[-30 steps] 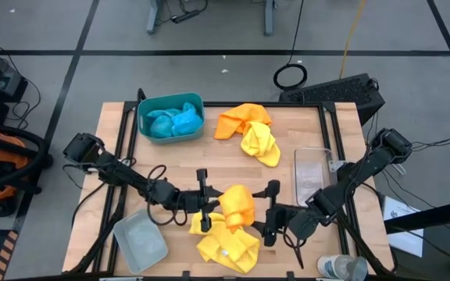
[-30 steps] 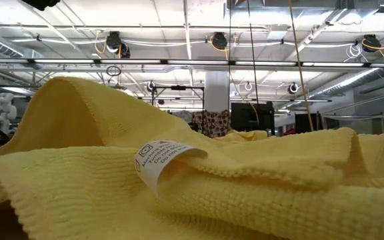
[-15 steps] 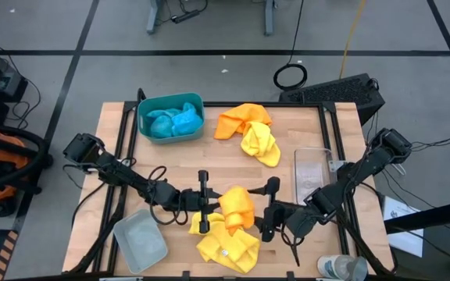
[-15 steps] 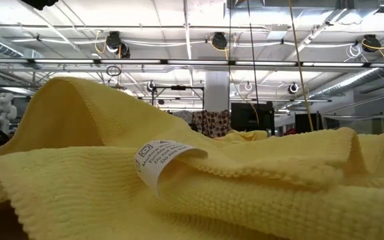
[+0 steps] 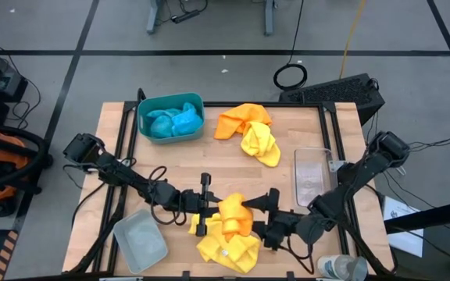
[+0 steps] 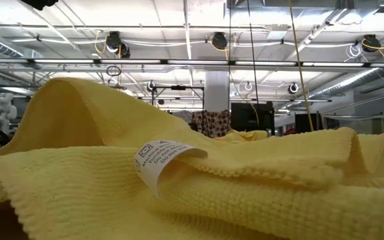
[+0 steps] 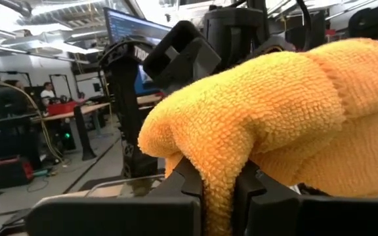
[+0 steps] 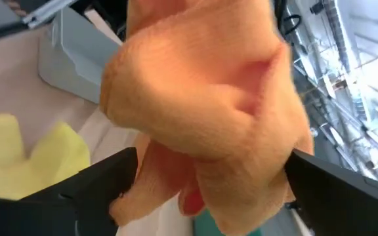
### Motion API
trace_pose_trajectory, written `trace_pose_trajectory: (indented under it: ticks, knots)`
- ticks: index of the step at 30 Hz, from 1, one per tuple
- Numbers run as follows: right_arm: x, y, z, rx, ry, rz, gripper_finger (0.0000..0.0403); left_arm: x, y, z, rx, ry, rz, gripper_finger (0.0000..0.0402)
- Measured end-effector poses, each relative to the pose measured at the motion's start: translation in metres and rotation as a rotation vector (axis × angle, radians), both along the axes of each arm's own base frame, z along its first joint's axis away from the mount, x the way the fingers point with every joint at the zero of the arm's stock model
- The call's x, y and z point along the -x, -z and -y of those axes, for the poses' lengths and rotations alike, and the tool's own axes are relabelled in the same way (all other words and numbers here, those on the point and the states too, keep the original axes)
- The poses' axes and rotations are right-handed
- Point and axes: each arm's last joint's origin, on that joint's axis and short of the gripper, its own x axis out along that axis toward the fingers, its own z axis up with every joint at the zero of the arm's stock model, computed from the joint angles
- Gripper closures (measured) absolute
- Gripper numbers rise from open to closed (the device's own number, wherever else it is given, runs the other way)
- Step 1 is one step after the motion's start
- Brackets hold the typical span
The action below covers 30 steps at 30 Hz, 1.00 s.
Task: Sort microfiber towel by color & place in baskets
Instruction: Put the bottom orange microfiber cloth into the transparent bin
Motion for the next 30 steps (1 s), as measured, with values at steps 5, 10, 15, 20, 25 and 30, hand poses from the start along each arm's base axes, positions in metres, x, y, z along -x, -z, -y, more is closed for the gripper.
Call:
trace_pose_trajectory:
  ticks: [5,10,15,20,25,30]
  knots:
    - [-0.007,-0.003,0.000,0.036,0.035,0.062,0.0028,0.000,0.002,0.000,-0.003,0.002,-0.018,0.0378]
    - [-0.008,-0.009,0.000,0.013,-0.006,0.112,0.0061,-0.001,0.004,0.000,0.009,0.006,-0.037,0.0376]
    - [-0.009,-0.006,0.001,-0.020,-0.006,0.096,0.0156,-0.001,0.003,0.000,0.013,0.007,-0.034,0.0360]
    - [-0.010,-0.004,0.002,-0.088,0.003,0.099,0.0281,-0.001,0.003,-0.002,0.057,0.011,-0.035,0.0334]
    - [-0.008,-0.004,-0.001,-0.078,0.002,0.094,0.0389,-0.001,0.004,-0.001,0.059,0.019,-0.043,0.0291]
    - [0.006,-0.018,-0.015,-0.091,0.213,0.140,0.0384,0.002,0.005,0.007,0.067,0.079,-0.061,0.0212]
